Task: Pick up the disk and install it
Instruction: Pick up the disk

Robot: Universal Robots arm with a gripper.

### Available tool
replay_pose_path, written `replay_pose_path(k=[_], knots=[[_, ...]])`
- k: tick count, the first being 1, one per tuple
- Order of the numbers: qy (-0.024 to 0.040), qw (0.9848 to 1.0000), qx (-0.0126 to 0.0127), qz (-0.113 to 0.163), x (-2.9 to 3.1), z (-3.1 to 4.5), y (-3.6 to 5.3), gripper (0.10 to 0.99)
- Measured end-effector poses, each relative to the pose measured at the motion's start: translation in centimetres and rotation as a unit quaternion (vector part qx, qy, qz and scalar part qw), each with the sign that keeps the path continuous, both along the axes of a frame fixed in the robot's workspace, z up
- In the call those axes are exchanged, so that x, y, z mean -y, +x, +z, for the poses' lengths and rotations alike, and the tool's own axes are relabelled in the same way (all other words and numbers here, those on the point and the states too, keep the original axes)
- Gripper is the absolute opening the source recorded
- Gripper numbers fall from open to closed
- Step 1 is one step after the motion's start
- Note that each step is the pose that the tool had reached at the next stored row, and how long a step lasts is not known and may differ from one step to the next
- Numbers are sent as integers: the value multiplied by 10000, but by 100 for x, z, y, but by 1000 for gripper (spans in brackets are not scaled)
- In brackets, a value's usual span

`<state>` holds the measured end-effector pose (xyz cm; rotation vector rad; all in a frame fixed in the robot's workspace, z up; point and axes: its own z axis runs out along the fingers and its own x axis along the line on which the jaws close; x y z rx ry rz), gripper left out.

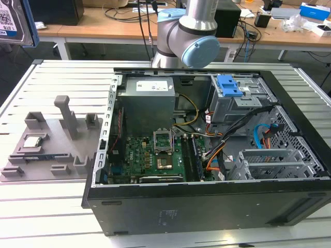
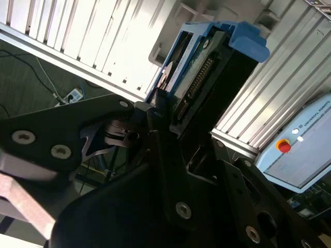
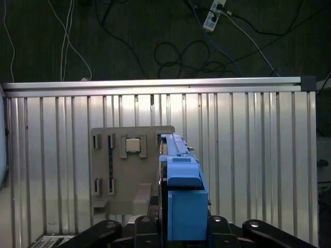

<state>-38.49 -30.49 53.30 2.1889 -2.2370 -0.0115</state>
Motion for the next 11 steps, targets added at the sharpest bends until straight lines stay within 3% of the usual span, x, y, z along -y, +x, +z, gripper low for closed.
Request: replay_pose_path(k=[3, 11], knots=[[-1, 10000, 0, 0, 0, 0, 34, 361], [0, 10000, -2, 0, 0, 0, 366, 361]])
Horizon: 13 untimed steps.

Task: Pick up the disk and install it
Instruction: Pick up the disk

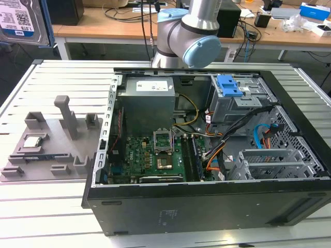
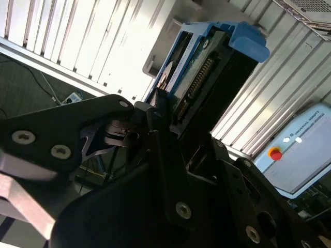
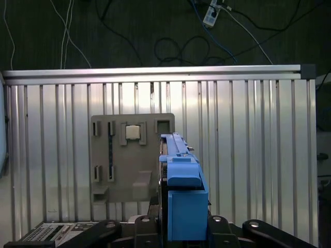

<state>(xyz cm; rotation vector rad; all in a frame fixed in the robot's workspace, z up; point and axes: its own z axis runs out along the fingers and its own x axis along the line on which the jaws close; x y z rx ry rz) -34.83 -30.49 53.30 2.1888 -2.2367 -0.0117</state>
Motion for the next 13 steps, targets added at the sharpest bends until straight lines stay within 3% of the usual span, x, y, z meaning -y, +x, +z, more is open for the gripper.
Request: replay_pose_path(k=[5, 9, 13], knots=[[0, 10000, -3, 0, 0, 0, 199, 361], [0, 10000, -6, -1, 0, 0, 412, 361], [-1, 10000, -9, 0, 0, 1, 541, 361]])
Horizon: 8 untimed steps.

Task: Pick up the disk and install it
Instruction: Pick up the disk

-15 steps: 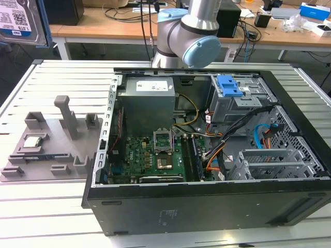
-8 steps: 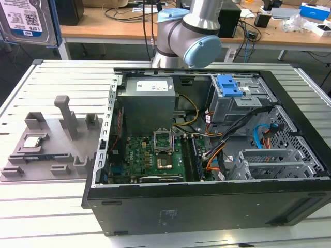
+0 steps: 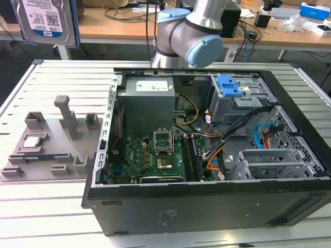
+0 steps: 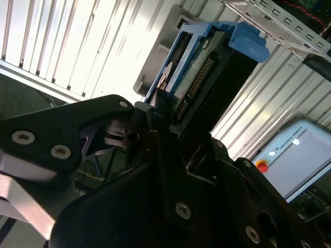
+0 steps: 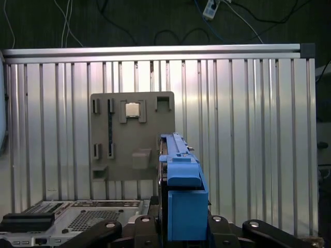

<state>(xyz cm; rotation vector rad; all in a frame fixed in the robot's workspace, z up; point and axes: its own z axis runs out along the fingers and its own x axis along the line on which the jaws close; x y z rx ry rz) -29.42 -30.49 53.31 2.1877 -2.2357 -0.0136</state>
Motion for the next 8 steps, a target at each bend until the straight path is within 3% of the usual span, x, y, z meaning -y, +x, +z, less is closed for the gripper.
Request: replay_pose_path(k=[2, 5, 8], knots=[[0, 10000, -1, 0, 0, -1, 71, 361], [0, 10000, -5, 0, 0, 0, 245, 361], [0, 10000, -7, 0, 0, -1, 347, 361]])
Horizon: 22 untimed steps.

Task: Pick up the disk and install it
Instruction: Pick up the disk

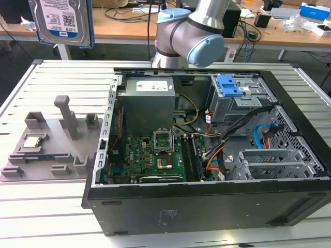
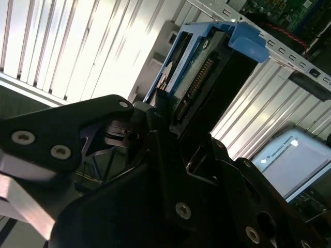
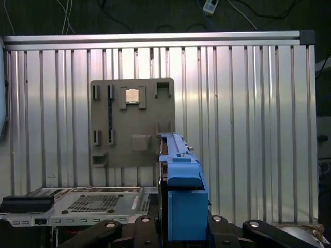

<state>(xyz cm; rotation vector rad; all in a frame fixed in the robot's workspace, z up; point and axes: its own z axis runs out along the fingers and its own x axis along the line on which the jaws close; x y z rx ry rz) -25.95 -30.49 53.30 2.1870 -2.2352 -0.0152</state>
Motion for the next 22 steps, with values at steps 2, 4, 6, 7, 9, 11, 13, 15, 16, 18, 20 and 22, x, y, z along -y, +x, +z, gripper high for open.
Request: replay_pose_path(k=[2, 4, 6, 7, 9, 11, 13, 15, 16, 18, 20, 22], knots=[[0, 10000, -2, 0, 0, 0, 89, 361], [0, 10000, -5, 1, 0, 0, 197, 361], [0, 10000, -6, 0, 0, 0, 263, 361], [0, 10000, -7, 0, 0, 0, 293, 361], [0, 10000, -9, 1, 0, 0, 377, 361], [0, 10000, -11, 0, 0, 0, 436, 361], [0, 10000, -13, 0, 0, 0, 517, 361], [0, 10000, -15, 1, 0, 0, 585, 361], [0, 10000, -16, 0, 0, 0, 626, 361], [0, 10000, -18, 0, 0, 0, 697, 361], [0, 10000, -21, 1, 0, 0, 771, 361], [-1, 10000, -25, 0, 0, 1, 853, 361]])
